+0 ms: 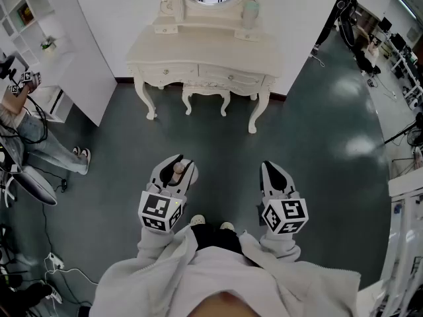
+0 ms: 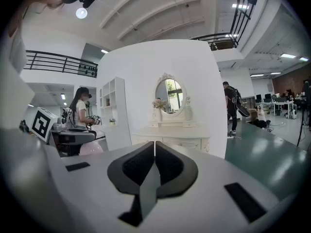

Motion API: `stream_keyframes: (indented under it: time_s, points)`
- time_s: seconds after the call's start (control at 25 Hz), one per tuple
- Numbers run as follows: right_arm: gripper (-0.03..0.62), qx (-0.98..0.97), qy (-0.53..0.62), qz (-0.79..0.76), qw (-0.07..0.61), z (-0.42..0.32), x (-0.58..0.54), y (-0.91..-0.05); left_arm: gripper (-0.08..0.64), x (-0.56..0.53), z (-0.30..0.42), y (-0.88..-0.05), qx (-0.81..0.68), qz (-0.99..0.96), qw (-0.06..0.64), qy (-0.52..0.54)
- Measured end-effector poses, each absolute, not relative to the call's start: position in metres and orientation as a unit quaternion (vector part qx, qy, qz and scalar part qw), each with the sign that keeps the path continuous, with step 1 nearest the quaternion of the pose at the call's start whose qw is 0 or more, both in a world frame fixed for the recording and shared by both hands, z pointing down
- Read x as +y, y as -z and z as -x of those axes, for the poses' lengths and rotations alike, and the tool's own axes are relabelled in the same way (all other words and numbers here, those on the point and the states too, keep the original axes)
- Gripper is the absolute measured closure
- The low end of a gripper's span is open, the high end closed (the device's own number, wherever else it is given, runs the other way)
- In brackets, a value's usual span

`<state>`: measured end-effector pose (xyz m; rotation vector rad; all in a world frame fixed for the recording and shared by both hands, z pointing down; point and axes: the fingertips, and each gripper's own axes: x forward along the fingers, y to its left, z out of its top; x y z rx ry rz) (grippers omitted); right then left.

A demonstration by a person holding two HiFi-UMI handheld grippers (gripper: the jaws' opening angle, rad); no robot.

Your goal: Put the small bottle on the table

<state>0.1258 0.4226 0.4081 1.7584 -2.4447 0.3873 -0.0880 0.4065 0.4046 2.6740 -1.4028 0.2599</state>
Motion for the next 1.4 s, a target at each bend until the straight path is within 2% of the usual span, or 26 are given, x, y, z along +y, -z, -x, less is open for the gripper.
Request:
stream_keyframes:
  time_s: [0.68,1.08,1.4]
  points:
    - [0.554,-0.772,-0.151,-0.617,0.03,-0.12,0.419,-0.412,0.43,0.406,0.101,-0.408,-0.447,-0.889,0.057,-0.076]
    - [0.554,-0.78,-0.164,-0.601,0.047,-0.068,0.41,-0.431,0.43,0.403,0.133,-0.421,-0.438,-0.893,0.061,-0.085]
    - [0.554,-0.78,-0.166,-0.601,0.055,-0.054,0.399,-0.431,0.43,0.399,0.154,-0.427,-0.45,-0.886,0.072,-0.084]
